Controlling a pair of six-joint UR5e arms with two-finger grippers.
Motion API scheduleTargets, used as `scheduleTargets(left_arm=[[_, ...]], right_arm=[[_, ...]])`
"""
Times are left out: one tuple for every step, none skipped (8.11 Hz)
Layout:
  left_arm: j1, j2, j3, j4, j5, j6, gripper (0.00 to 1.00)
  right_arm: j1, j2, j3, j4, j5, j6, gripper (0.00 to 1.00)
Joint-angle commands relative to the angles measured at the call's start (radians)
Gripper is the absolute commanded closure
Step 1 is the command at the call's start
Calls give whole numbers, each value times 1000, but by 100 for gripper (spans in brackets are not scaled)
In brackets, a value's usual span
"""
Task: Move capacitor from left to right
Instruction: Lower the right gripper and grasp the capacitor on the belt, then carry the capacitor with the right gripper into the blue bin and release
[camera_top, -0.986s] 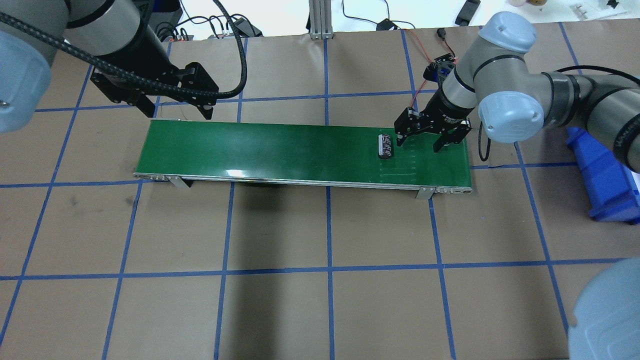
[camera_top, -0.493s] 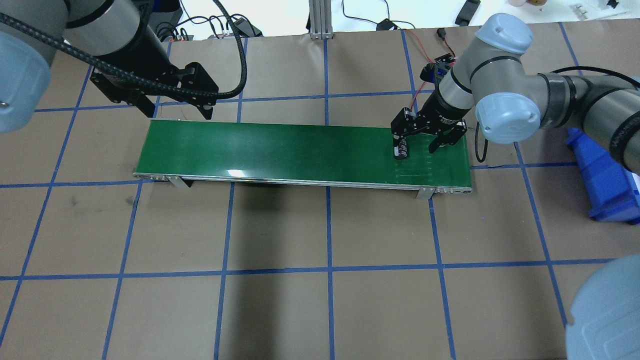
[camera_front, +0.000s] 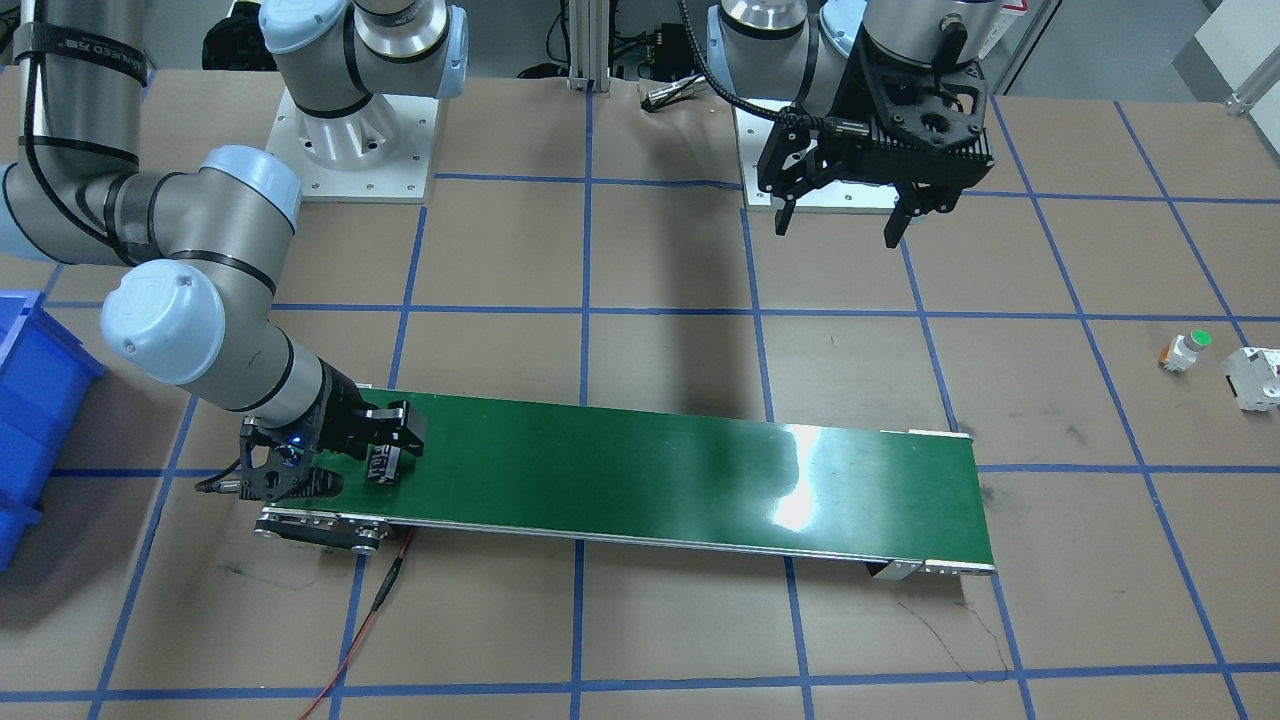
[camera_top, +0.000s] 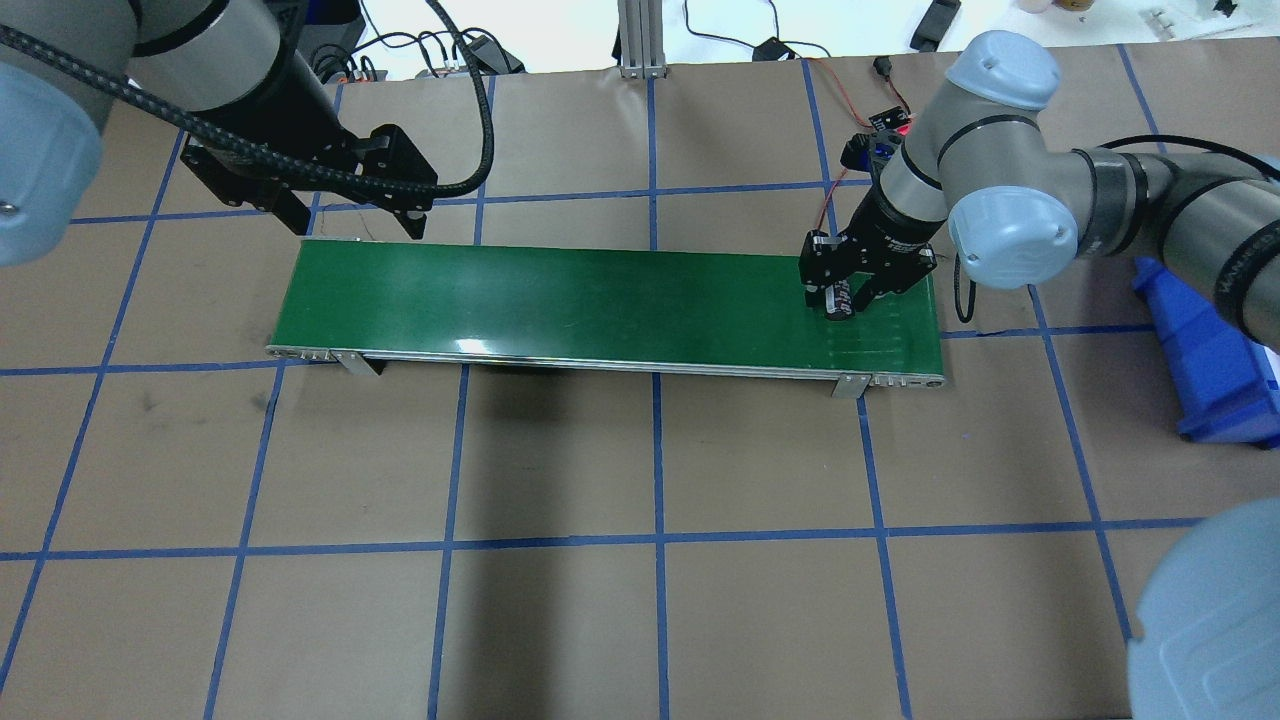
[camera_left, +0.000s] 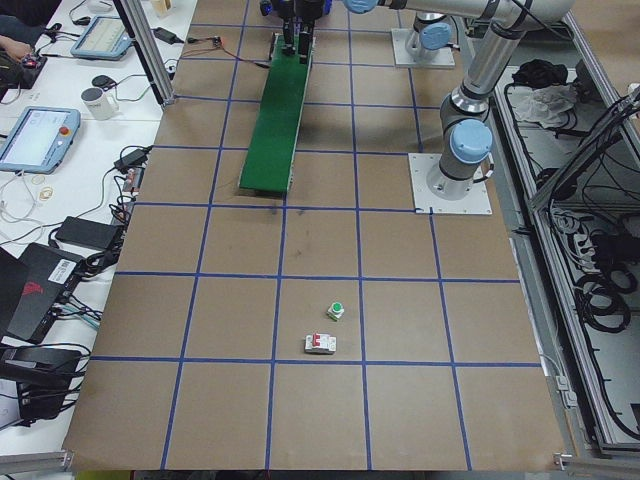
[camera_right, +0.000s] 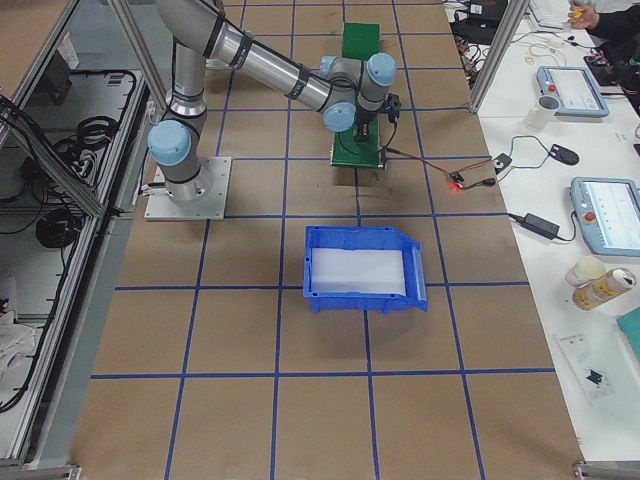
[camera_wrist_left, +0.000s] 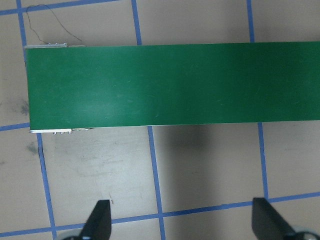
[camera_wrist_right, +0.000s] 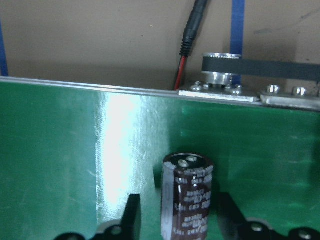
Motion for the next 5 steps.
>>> scheduleTargets(left_arm=[[0,1,0,0,0,0,0],[0,1,0,0,0,0,0],[0,0,0,0,0,0,0],[0,1,0,0,0,0,0],[0,0,0,0,0,0,0]], right_arm=[[-3,-5,-15,3,-94,-66,100],[-10,-10,-29,3,-149,-80,100],[-35,-11,-89,37,-199,-107,100],[-99,-20,-150,134,-240,-221,100],[-192,-62,-167,163,-263,-387,100]])
